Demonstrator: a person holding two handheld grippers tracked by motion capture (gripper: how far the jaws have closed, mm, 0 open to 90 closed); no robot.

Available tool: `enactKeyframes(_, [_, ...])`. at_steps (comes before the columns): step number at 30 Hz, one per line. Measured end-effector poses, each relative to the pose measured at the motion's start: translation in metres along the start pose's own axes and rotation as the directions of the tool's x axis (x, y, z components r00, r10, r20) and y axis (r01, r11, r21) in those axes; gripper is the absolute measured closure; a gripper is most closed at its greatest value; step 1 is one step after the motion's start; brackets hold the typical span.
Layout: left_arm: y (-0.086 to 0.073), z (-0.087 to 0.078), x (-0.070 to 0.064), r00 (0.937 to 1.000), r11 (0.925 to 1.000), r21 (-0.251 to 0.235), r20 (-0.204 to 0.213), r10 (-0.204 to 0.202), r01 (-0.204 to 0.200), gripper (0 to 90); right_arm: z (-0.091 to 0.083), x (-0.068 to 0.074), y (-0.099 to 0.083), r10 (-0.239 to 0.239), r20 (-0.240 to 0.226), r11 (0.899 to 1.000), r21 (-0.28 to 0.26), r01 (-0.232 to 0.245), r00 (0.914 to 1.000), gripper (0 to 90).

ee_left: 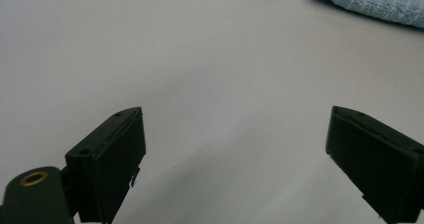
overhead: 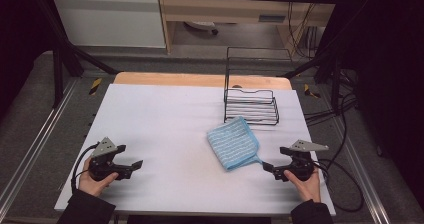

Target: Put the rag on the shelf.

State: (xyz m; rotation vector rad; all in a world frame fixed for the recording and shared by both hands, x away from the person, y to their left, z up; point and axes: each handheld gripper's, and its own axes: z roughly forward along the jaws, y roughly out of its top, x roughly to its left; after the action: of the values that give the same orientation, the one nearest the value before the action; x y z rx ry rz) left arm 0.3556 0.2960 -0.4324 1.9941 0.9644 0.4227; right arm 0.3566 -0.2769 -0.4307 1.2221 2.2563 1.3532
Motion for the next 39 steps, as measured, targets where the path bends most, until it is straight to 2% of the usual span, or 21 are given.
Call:
enactKeyframes(21, [-0.001, 0.002, 0.000, 0.9999, 1.0000, 0.007, -0.008, -0.007, 0.007, 9.1, 0.023, 0.027, 0.011, -0.039, -0.012, 0.998, 0.041, 0.040, 0.9992, 0.4])
enactKeyframes(30, [-0.001, 0.002, 0.000, 0.9999, 0.9999, 0.007, -0.010, -0.009, 0.009, 9.2, 0.040, 0.049, 0.022, -0.087, -0.030, 0.994, 0.059, 0.089, 0.9958, 1.0])
enactKeyframes(36, [-0.001, 0.002, 0.001, 0.9999, 0.9999, 0.006, -0.013, -0.010, 0.011, 9.2, 0.055, 0.066, 0.028, -0.117, -0.012, 0.989, 0.094, 0.118, 0.9931, 6.3])
enactKeyframes(39, [-0.001, 0.001, 0.001, 0.9998, 0.9999, 0.006, -0.016, -0.012, 0.012, 9.2, 0.062, 0.075, 0.031, -0.130, -0.036, 0.986, 0.097, 0.133, 0.9909, 11.3])
